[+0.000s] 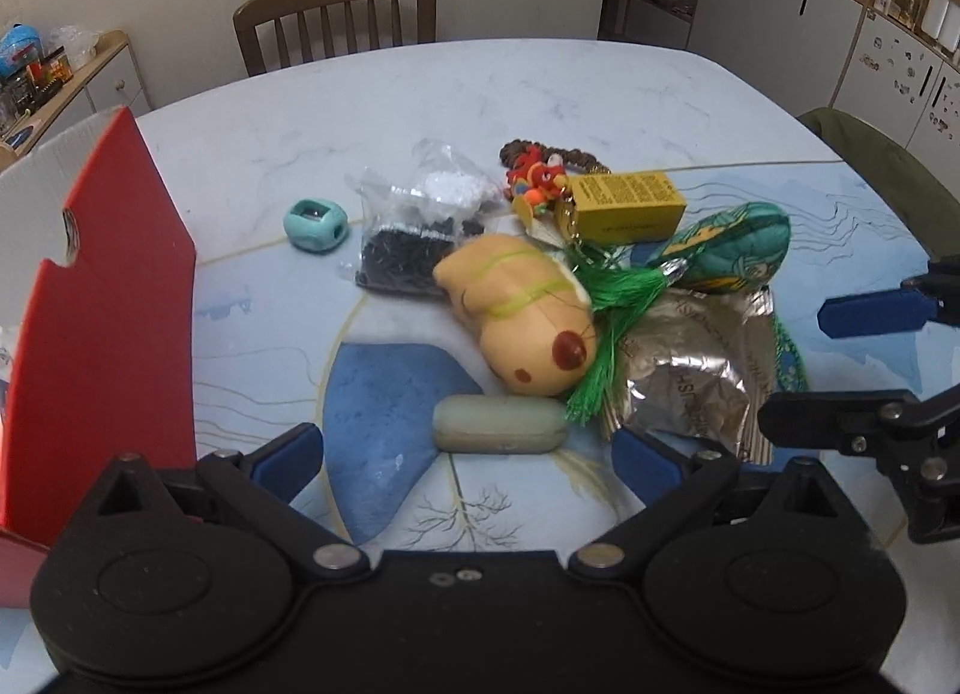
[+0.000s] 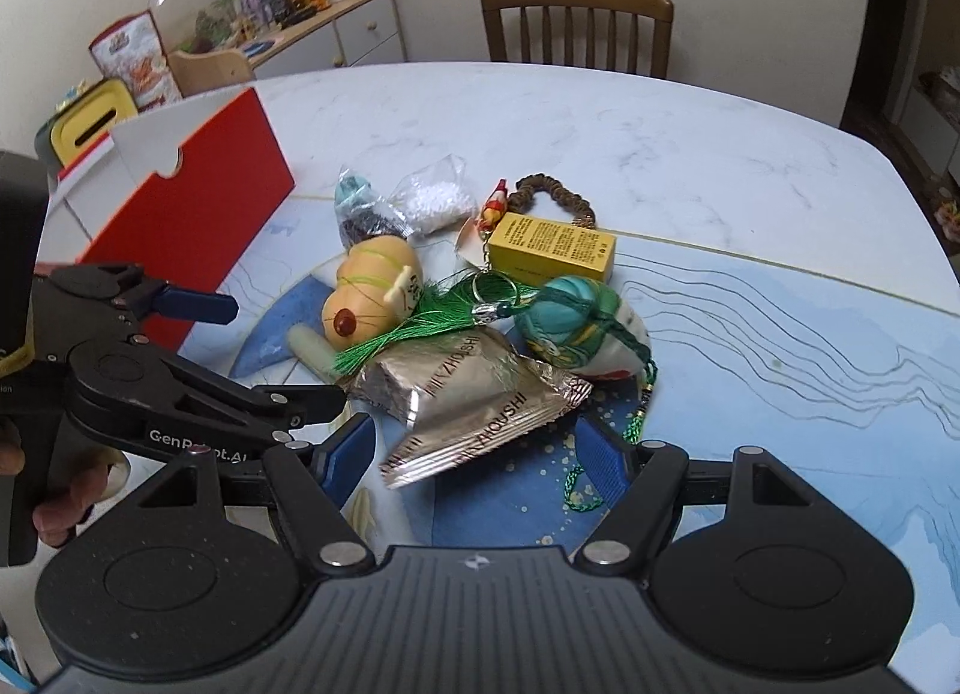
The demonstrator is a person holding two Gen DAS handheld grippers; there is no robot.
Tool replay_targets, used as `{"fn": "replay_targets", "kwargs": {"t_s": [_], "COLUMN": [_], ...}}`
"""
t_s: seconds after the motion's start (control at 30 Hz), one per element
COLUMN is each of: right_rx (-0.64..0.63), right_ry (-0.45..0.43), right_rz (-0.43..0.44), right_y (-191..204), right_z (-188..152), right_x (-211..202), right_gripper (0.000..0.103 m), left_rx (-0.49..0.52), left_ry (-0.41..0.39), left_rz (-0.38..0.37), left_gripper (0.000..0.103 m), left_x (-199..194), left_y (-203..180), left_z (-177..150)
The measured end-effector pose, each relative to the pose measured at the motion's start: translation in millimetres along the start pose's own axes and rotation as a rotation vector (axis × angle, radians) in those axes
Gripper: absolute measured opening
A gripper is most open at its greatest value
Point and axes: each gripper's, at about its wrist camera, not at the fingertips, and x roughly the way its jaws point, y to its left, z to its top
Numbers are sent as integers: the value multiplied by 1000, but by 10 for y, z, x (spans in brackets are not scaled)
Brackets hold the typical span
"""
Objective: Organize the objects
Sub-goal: 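Move both tools back from the box to the item pile, then grasp the silver foil packet with the right tool while the left tool grasps the green soap bar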
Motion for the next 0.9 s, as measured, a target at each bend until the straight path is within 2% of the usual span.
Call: {"fn": "replay_targets", "kwargs": {"t_s": [0.27,0.5,0.6,0.67,0.7,0.9], "right_rx": [-62,-85,-93,-96,-98,-111], "right_ry": [5,12,23,22,20,15], "right_rz": [-11,-37,-46,-48,-50,-52], "right_y": [120,154,167,177,182,221], "right_z": [20,52,54,44,39,25], "right_x": [134,273,328,345,346,319], "right_gripper": [73,63,54,53,48,37], "left_rx": [2,26,27,34,40,64], "left_ry": [3,1,-17,-26,-30,-46], "left_rz": [5,18,23,20,18,-7], "left_gripper": [102,95,87,84,81,62], "left_x": [77,165,156,146,138,89], "left_y": [48,15,13,7,0,-63], "left_z": [-12,-5,8,14,9,-8]}}
